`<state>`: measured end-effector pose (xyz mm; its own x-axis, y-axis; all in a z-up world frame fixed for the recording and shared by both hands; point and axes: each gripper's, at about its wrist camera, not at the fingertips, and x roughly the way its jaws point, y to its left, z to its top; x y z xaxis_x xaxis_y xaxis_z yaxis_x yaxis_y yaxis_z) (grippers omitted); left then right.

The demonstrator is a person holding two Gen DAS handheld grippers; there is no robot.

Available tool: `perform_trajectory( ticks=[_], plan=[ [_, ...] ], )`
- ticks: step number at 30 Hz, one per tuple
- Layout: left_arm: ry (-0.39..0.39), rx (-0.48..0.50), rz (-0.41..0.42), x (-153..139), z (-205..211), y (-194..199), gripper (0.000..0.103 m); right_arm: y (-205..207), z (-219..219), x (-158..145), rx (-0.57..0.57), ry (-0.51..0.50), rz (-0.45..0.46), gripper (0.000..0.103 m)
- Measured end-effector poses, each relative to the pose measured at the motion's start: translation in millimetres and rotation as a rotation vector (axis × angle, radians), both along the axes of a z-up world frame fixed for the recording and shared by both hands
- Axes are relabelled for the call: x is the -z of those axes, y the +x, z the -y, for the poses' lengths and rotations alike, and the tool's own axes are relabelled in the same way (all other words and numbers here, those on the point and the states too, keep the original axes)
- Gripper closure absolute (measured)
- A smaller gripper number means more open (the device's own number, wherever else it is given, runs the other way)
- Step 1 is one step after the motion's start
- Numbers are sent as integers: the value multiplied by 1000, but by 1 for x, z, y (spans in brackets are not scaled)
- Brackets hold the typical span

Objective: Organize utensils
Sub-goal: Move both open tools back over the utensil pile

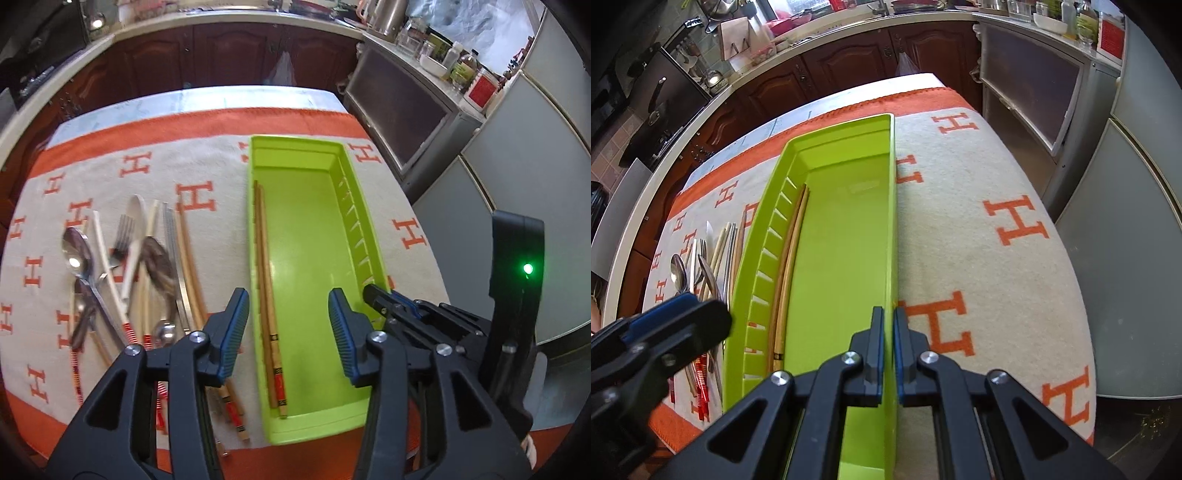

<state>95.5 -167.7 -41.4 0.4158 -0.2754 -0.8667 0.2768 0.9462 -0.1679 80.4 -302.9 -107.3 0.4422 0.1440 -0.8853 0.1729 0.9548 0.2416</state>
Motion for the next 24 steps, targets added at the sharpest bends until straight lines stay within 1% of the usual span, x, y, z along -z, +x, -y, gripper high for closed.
perform_trajectory(
  ticks=[2,5,9,11,12,14,18,21,24],
  plan=[
    [8,-20,21,-8,-15,-7,59,1,-2,-1,1,-13,-5,99],
    [47,-44,50,-16,-37,-16,57,-2,-5,-5,14,-30,-13,96],
    [125,-71,85,-22,-65,-26,55,-9,-14,-18,11,-67,-3,83],
    [137,-85,94,-25,-82,-31,55,-14,-20,-29,19,-92,9,78],
    [145,-93,98,-26,-91,-33,55,-17,-23,-35,16,-91,22,77],
    [148,-106,108,-29,-107,-38,55,-21,-32,-47,-2,-76,40,77],
    [164,-137,116,-31,-137,-45,55,-32,-56,-76,-37,-78,95,77],
    [157,-156,117,-32,-158,-51,55,-40,-74,-93,-51,-44,143,77],
    [143,-166,119,-33,-172,-56,55,-48,-91,-105,-67,-37,196,77]
  ],
)
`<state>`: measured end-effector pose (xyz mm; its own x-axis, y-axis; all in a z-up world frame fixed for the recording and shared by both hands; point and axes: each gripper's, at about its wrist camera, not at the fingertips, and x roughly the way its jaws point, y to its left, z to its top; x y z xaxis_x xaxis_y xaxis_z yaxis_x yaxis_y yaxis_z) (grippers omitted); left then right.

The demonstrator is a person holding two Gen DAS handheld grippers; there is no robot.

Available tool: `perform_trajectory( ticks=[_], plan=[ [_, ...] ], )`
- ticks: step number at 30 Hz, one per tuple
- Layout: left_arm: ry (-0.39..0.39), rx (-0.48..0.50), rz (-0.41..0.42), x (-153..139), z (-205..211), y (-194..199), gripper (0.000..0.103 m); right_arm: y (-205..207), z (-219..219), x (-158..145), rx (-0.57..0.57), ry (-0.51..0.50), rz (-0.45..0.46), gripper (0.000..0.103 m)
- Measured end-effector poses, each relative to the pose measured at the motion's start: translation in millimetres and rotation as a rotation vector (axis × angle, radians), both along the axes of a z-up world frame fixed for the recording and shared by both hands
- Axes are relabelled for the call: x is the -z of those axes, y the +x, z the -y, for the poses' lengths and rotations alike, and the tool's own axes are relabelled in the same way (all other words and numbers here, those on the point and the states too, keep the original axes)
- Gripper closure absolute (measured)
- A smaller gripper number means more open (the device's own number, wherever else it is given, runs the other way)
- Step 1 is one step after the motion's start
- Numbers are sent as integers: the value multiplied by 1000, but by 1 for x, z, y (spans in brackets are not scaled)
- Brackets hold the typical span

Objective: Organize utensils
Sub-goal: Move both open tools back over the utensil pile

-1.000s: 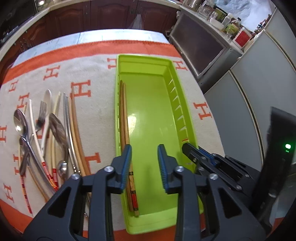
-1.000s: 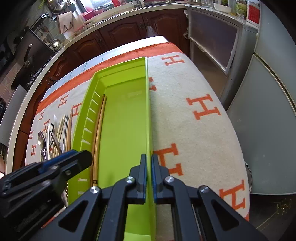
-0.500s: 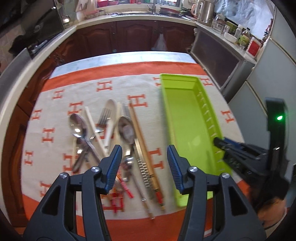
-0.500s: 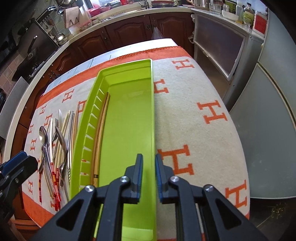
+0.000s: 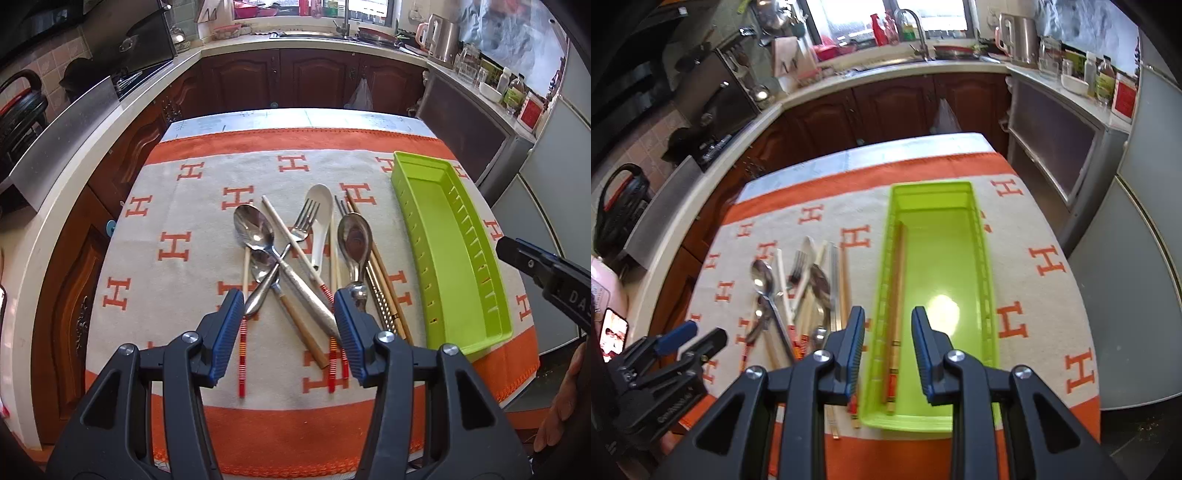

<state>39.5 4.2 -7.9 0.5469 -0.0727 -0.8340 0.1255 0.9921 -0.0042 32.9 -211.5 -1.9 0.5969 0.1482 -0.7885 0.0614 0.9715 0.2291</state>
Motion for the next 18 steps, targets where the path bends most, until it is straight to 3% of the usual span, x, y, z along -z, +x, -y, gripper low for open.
perform_trajectory(
  ticks=[11,18],
  plan=[
    [-64,-20,75,-14,-32,-17,55,-10,-52,-11,-92,-47,58,64],
    [-114,-17,11,-6,-41,-10,55,-2,-71,0,-148,-67,32,64]
  ],
)
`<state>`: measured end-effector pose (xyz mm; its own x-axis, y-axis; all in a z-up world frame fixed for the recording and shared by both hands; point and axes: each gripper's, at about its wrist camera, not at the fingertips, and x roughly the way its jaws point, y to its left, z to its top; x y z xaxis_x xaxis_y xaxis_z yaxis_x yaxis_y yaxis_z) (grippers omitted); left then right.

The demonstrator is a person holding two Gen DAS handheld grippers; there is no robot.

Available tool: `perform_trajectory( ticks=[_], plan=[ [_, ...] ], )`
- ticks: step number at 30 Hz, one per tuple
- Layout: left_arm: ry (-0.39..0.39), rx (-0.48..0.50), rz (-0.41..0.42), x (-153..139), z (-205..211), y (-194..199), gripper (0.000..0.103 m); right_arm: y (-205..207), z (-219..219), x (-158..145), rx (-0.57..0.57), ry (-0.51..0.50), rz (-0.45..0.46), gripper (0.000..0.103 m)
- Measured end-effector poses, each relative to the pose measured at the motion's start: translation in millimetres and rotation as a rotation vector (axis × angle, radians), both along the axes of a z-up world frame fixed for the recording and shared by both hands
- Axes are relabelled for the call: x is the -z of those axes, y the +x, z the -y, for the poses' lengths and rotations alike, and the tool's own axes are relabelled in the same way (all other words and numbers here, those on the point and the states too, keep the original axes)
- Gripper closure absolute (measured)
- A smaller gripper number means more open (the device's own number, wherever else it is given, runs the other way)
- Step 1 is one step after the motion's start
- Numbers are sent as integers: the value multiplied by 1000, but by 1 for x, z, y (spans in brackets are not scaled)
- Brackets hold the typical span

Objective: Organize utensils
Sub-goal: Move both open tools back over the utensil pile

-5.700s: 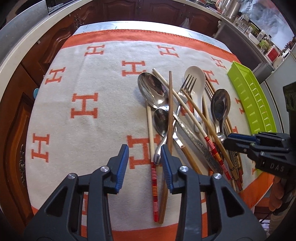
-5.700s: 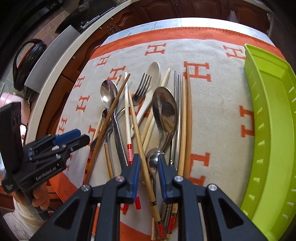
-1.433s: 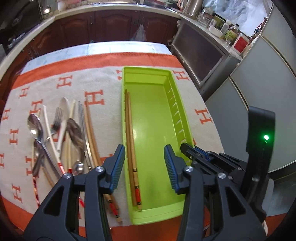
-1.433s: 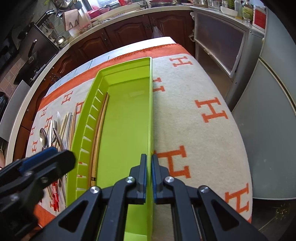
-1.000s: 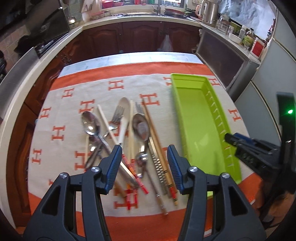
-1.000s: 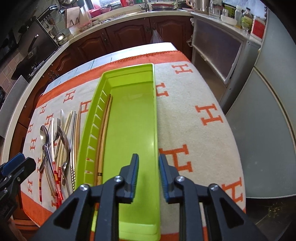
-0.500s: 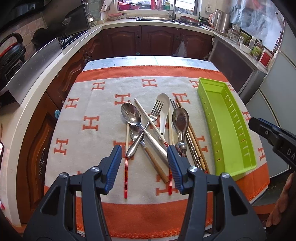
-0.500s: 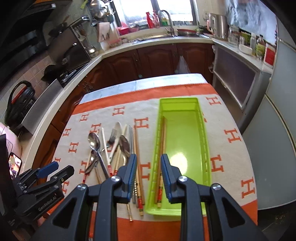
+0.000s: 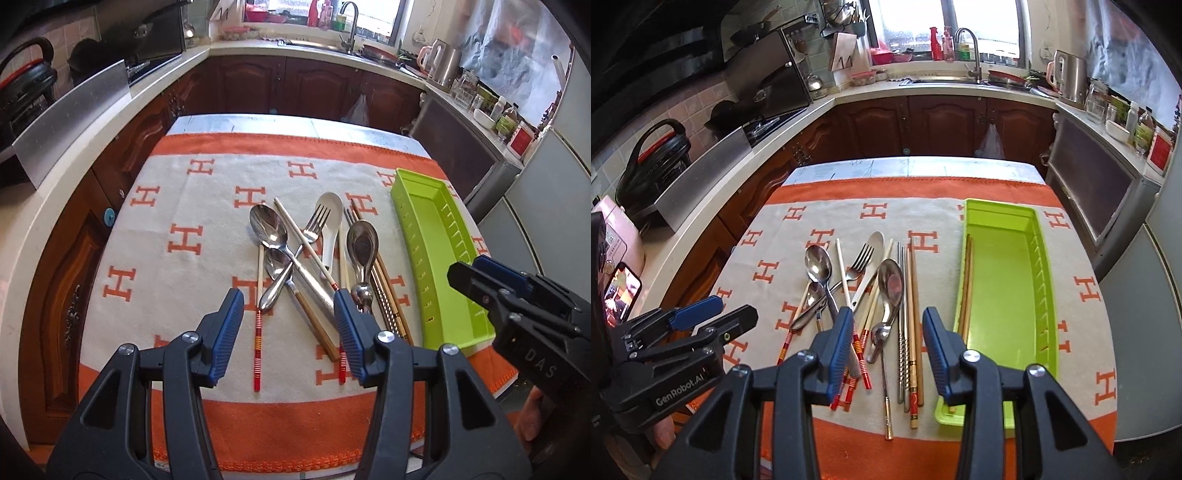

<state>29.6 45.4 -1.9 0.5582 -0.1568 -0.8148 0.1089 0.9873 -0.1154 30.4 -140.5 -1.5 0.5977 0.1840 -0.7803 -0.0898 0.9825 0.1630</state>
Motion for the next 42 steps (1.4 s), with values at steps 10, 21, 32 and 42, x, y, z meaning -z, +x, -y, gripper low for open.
perform_trajectory(
  ticks=[10,21,32,42],
  plan=[
    [28,-36,-32,17,-6,18,55,16,-14,24,-13,-31,-93,64],
    [23,-56,-60,33,-10,25,37,20,-19,30,-22,-22,-97,50],
    [13,-68,-122,49,-15,29,34,22,-22,43,-15,-44,-134,50],
    [59,-73,-135,59,-13,33,34,27,-23,53,-16,-51,-161,50]
  ],
)
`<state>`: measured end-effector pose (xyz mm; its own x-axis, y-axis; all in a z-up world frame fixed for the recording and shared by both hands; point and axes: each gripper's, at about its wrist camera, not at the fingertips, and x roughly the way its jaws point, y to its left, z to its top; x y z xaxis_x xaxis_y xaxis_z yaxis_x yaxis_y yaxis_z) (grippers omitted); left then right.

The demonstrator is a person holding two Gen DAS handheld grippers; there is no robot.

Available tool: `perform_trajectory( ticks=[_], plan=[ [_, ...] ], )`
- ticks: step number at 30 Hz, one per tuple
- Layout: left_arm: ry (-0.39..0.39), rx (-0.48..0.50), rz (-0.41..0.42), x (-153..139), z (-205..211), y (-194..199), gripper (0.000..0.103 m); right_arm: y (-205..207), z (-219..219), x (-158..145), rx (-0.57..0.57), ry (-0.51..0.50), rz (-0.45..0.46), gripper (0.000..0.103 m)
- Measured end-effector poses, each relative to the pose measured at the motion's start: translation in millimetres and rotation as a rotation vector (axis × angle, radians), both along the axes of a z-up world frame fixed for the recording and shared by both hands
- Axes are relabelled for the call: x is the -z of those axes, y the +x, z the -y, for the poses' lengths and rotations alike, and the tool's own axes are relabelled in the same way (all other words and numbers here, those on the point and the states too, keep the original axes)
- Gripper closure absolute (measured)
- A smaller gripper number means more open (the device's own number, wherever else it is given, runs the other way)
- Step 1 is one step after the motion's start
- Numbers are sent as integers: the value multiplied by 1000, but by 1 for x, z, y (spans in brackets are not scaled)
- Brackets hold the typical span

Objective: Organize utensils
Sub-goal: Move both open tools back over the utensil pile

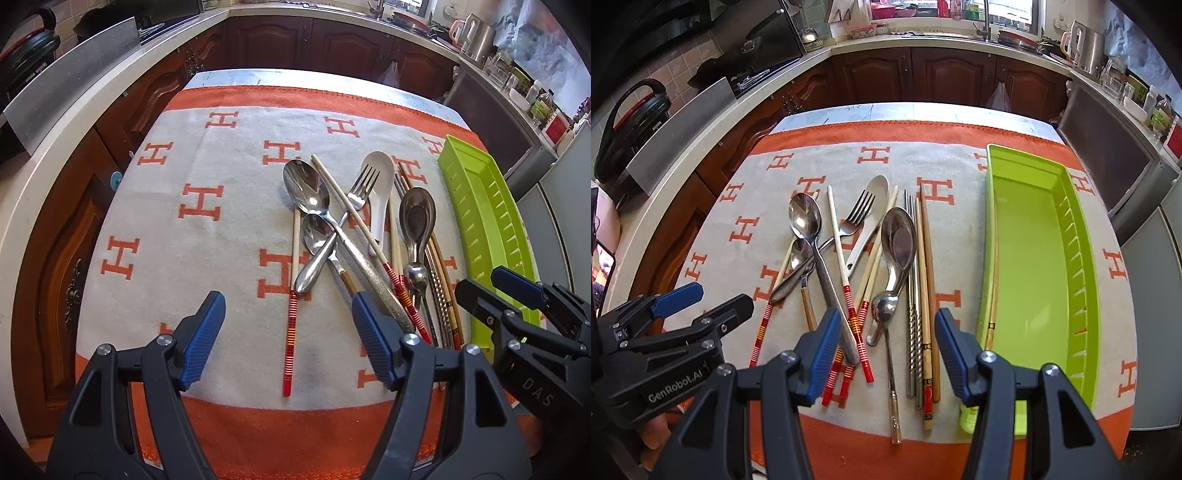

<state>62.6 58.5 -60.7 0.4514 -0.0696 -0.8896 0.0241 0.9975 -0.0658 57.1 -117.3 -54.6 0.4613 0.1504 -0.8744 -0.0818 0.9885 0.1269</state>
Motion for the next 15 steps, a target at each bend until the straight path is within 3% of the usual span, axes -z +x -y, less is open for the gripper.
perform_trajectory(
  ticks=[11,15],
  plan=[
    [25,-27,-30,17,-13,10,34,4,-1,10,-11,2,-25,50],
    [0,-31,-42,25,-22,15,34,9,-4,17,-33,18,-44,50]
  ],
)
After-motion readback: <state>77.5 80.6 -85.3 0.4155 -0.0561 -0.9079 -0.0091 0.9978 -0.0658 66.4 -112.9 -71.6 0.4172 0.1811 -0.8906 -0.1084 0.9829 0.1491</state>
